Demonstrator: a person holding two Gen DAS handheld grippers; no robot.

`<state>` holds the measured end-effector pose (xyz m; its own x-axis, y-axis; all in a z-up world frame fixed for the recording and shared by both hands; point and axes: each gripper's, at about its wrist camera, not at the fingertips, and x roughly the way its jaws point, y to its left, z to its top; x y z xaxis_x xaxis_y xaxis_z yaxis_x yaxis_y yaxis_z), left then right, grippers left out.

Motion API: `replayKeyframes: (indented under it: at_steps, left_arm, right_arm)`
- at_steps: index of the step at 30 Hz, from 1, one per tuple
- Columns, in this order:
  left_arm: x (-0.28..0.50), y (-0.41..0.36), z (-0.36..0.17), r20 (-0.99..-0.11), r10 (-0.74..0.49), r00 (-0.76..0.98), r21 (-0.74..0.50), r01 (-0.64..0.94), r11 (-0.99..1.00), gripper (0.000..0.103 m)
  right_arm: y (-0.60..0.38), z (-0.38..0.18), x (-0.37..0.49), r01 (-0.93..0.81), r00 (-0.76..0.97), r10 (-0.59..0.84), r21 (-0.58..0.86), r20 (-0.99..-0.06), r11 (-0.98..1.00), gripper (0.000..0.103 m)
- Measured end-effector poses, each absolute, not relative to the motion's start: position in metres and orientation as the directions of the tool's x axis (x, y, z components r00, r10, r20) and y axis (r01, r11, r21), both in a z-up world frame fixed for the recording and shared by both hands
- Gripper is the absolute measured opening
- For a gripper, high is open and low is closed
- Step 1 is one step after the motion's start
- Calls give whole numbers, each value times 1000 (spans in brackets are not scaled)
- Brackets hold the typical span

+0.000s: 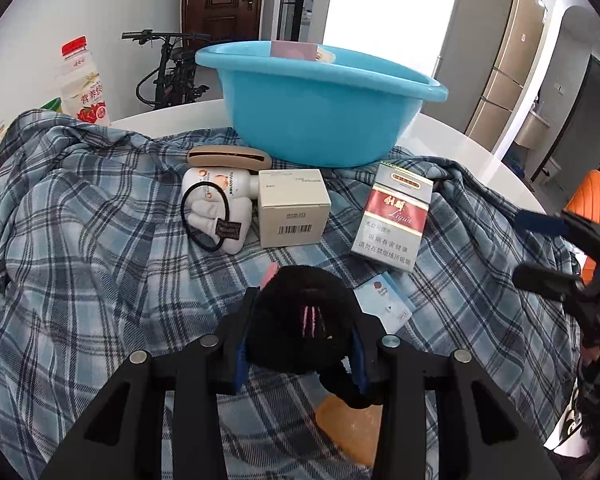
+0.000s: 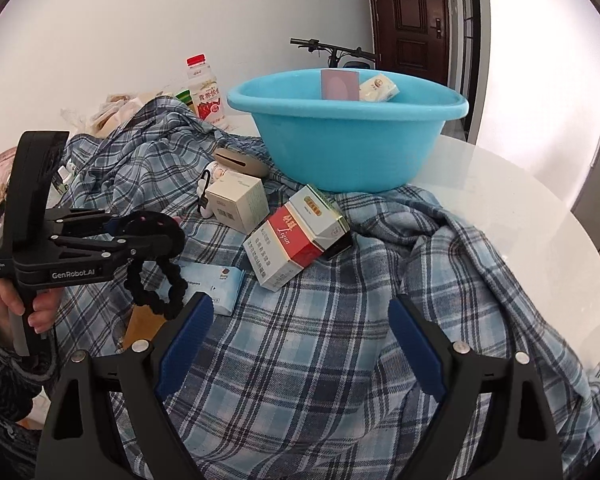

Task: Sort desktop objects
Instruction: 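Move the right tool to the red-and-white cigarette box while the left tool holds the black item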

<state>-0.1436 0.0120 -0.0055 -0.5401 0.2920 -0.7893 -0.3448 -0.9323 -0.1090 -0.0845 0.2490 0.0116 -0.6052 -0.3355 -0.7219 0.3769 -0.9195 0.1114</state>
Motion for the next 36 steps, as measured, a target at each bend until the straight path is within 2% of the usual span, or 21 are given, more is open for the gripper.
replayKeyframes:
  at_steps: [6,13,17,23,36]
  left_arm:
    - [-134,1,0,-783,298,-546,-115,-344,-932,42]
    - [-129,-13,10,-768,308,-561,-132,-332,-934,42]
    - [-125,-16,11,-764,318,-562,-139,-337,-931,43]
    - [-123,-17,8,-768,325,-552,-145,-345,-927,43]
    - [-125,-15,3,-778,336,-531,-156,-356,-921,43]
  right_arm:
    - [239,6,-105,386,-591,-347,123,-729,-914,88]
    - [221,-3,-130,414,-629,-303,21,-716,-910,89]
    - [214,-13,-143,441,-618,-287,-22,-732,-897,94]
    - [212,-26,-159,432,-577,-311,41,-755,-901,94]
    - [205,-45,-174,417,-548,-318,77,-774,-906,94]
